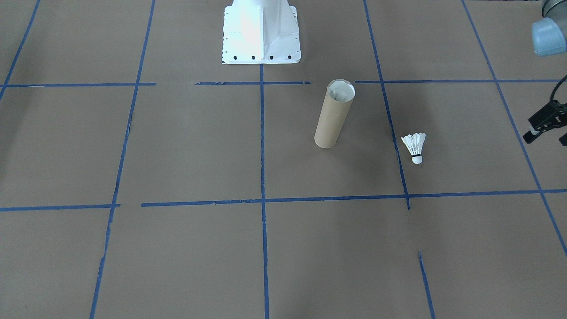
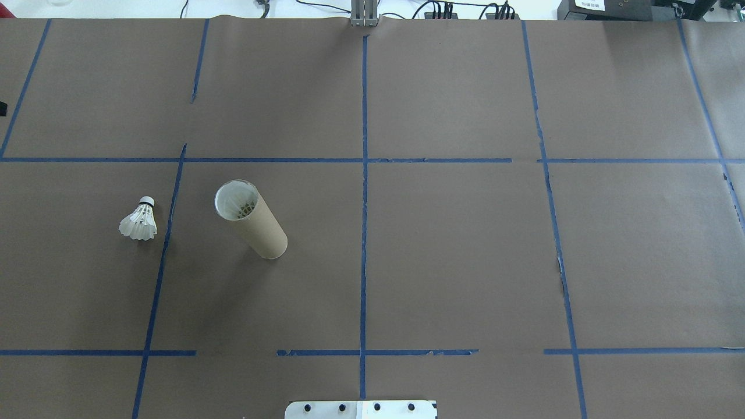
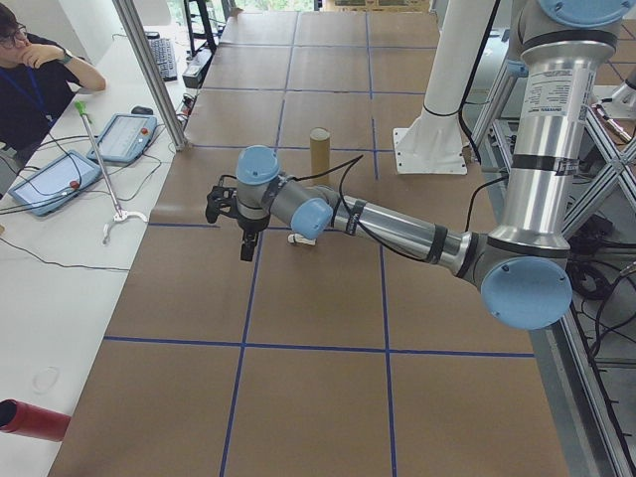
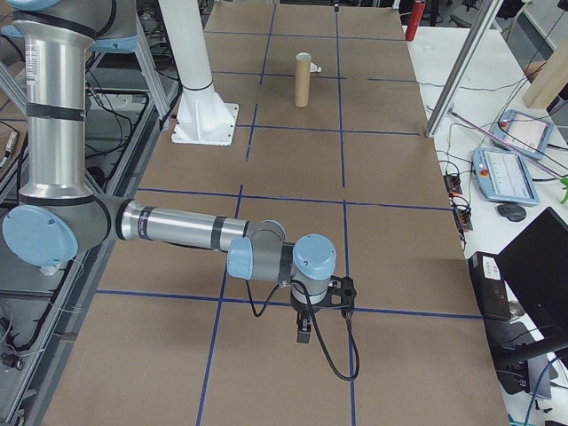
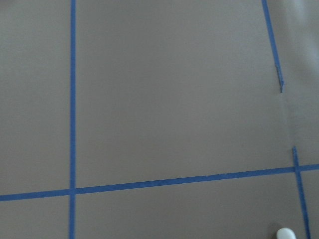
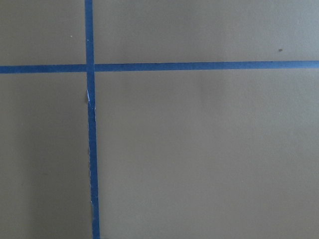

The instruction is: Collect badminton balls into bucket

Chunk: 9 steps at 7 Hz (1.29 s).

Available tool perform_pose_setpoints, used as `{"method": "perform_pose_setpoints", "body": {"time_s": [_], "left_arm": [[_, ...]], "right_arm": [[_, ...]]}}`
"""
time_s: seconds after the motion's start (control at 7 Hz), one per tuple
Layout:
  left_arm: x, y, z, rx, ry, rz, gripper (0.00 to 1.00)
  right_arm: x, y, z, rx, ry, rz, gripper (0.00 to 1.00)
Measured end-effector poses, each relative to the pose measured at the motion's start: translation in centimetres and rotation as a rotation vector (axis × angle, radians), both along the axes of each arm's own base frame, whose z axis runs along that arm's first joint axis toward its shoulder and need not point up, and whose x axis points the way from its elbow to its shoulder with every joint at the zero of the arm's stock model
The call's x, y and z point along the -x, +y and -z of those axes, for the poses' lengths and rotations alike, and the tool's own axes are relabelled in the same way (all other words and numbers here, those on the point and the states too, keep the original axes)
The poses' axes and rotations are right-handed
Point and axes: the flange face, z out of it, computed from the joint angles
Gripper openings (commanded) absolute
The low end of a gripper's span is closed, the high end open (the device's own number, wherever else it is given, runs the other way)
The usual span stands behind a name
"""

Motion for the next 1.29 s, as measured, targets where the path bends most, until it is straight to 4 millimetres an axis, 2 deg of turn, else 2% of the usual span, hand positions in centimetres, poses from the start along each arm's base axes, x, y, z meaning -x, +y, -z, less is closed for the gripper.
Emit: {"method": "perform_pose_setpoints", "body": {"time_s": [0.43, 0.86, 1.0, 1.29], "left_arm": [[-7.8, 6.2, -0.7, 0.209, 0.229, 0.249, 1.0], [-18.1, 11.5, 1.2, 0.495, 0.376, 0.499, 1.0], [-20.5, 12.9, 1.4, 0.571, 0.389, 0.56, 1.0], [-23.1, 14.5, 2.0, 0.695, 0.35, 0.653, 0.98]], "right_arm": [[0.0, 0.0, 0.0, -0.001, 0.0, 0.0, 1.0], [0.0, 0.0, 0.0, -0.001, 0.0, 0.0, 1.0], [0.0, 0.0, 0.0, -0.001, 0.0, 0.0, 1.0], [0.0, 0.0, 0.0, -0.001, 0.0, 0.0, 1.0]]}}
